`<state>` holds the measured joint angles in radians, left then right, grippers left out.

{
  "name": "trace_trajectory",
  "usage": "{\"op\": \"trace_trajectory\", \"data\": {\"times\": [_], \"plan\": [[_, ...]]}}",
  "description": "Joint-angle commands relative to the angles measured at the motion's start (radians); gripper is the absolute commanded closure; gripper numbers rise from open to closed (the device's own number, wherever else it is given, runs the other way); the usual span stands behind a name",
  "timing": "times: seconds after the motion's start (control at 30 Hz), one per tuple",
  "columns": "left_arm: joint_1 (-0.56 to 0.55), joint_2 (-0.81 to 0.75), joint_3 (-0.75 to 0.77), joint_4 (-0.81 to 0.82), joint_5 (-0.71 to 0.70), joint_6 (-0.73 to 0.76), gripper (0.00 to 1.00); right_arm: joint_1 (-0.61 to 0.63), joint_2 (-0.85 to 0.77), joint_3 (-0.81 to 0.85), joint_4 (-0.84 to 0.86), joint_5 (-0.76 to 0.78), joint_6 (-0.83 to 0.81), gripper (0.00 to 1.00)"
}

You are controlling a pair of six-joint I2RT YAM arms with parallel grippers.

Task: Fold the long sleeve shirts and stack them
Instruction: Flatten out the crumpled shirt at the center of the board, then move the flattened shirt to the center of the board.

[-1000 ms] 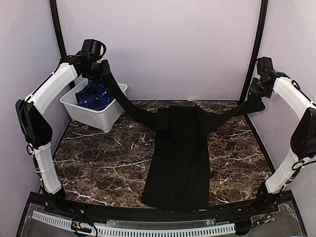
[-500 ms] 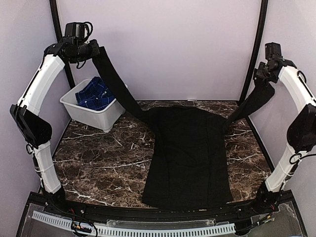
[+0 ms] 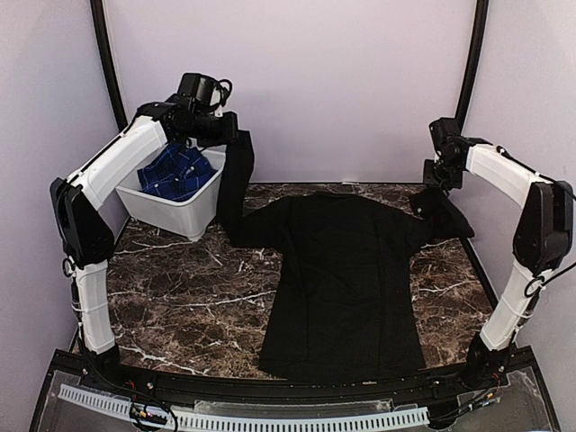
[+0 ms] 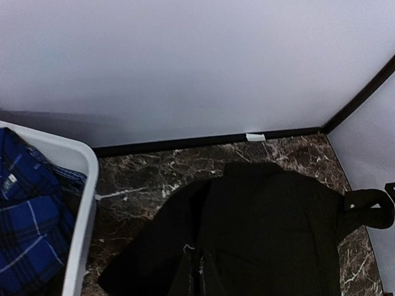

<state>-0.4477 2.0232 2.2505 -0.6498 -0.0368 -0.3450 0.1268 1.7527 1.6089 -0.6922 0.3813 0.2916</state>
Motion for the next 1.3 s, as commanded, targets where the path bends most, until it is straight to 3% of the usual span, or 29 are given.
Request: {"op": "trace_trajectory", "data": {"times": [0.0,0.1,0.17,0.2,0.37,0.43,0.6,0.77,1.03,1.27], "plan": [[-0.054,0.007,-0.172,0.036,0.05,-0.052,1.0,0.039,0.009,-0.078,0.031,-0.003,0.02,0.75],[-0.081,0.019,-0.312,0.056,0.068,-0.062,0.98,0.096,-0.014,-0.124,0.053,-0.032,0.031,0.59],[-0.093,0.033,-0.369,0.062,0.077,-0.073,0.92,0.129,-0.028,-0.151,0.078,-0.098,0.051,0.53],[-0.097,0.036,-0.385,0.065,0.081,-0.079,0.89,0.149,-0.036,-0.168,0.101,-0.132,0.06,0.53],[-0.136,0.022,-0.45,0.076,0.081,-0.118,0.48,0.203,-0.017,-0.263,0.188,-0.267,0.118,0.55],[-0.168,0.01,-0.478,0.103,0.078,-0.134,0.43,0.205,-0.004,-0.312,0.225,-0.303,0.139,0.59],[-0.193,0.018,-0.584,0.167,0.075,-0.248,0.51,0.205,0.029,-0.379,0.292,-0.34,0.175,0.66],[-0.194,0.041,-0.638,0.26,0.132,-0.276,0.53,0.2,0.069,-0.409,0.328,-0.332,0.187,0.67],[-0.132,0.16,-0.548,0.207,0.022,-0.266,0.57,0.136,0.114,-0.44,0.362,-0.336,0.208,0.67],[-0.014,0.232,-0.515,0.156,0.033,-0.22,0.6,0.08,0.128,-0.476,0.375,-0.352,0.209,0.67]]}}
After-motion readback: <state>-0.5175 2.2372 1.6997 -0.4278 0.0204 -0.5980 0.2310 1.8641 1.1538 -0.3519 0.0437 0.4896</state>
